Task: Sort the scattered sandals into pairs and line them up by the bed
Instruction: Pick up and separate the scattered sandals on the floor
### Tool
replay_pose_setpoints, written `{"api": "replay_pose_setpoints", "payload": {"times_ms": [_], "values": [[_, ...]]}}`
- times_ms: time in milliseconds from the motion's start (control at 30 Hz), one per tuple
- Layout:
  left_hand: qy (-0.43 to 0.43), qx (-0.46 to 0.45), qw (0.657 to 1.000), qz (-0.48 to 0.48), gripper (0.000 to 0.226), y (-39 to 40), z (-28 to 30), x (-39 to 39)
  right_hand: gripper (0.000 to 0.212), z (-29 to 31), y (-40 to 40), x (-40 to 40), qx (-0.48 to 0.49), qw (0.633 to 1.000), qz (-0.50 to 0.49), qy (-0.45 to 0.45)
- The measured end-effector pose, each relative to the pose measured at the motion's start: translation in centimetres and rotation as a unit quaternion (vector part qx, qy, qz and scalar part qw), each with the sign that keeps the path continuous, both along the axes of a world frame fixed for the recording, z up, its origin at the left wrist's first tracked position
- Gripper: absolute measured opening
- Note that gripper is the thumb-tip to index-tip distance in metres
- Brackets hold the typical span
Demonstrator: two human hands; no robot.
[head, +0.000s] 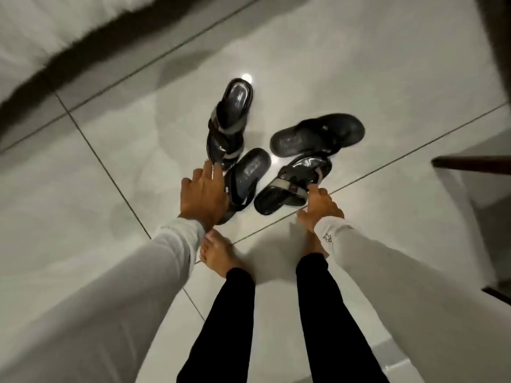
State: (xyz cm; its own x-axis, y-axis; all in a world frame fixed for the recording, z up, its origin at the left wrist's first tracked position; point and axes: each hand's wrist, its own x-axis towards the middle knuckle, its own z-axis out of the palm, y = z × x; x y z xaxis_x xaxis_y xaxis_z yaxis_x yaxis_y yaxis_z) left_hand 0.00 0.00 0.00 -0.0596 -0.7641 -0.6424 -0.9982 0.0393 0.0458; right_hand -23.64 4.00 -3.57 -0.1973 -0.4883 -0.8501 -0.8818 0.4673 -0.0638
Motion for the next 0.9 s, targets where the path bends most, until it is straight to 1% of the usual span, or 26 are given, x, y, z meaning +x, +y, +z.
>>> {"api": "replay_pose_setpoints", "payload": {"times_ms": [100, 200, 267, 367, 433, 500, 533, 667, 733, 833, 900], "values": [[0.001, -0.015, 0.999, -0.038, 0.067, -2.8, -4.8, 1.2, 0.061, -4.0, -0.3, 0.5, -0.039, 0.999, -0.004, 0.012], [0.014, -0.039, 0.996, -0.078, 0.064, -6.8, -8.8, 1.8, 0.056, -7.4, -1.0, 0.8, -0.042, 0.999, 0.021, 0.028], [0.021, -0.046, 0.995, -0.086, 0.065, -9.3, -11.0, 1.6, 0.049, -9.3, -1.4, 0.7, -0.039, 0.998, 0.035, 0.031], [0.032, -0.004, 0.997, -0.074, 0.067, -12.1, -13.2, 0.7, 0.040, -11.1, -1.3, 0.5, -0.035, 0.996, 0.069, 0.048], [0.013, 0.027, 0.996, -0.083, 0.056, -13.2, -13.9, 0.2, 0.039, -11.7, -0.9, 0.4, -0.039, 0.993, 0.100, 0.057], [-0.012, 0.037, 0.995, -0.088, 0.041, -13.5, -14.3, 0.1, 0.037, -11.8, -0.7, 0.2, -0.027, 0.991, 0.121, 0.055], [-0.017, 0.027, 0.995, -0.090, 0.036, -13.6, -14.1, 0.3, 0.035, -11.7, -0.6, 0.1, -0.022, 0.989, 0.135, 0.055], [-0.009, -0.021, 0.996, -0.088, 0.030, -12.1, -12.1, 2.2, 0.030, -10.1, -0.5, 0.5, -0.037, 0.976, 0.205, 0.066], [-0.007, -0.027, 0.997, -0.067, 0.032, -10.3, -10.5, 3.7, 0.030, -8.8, -0.4, 1.1, -0.023, 0.981, 0.187, 0.054], [-0.022, -0.008, 0.999, -0.040, 0.041, -6.7, -8.0, 6.2, 0.035, -6.0, -0.9, 2.3, 0.051, 0.992, 0.111, 0.038], [-0.033, -0.007, 0.999, -0.024, 0.037, -4.0, -6.7, 7.9, 0.042, -4.2, -1.0, 2.9, 0.063, 0.993, 0.095, 0.041]]}}
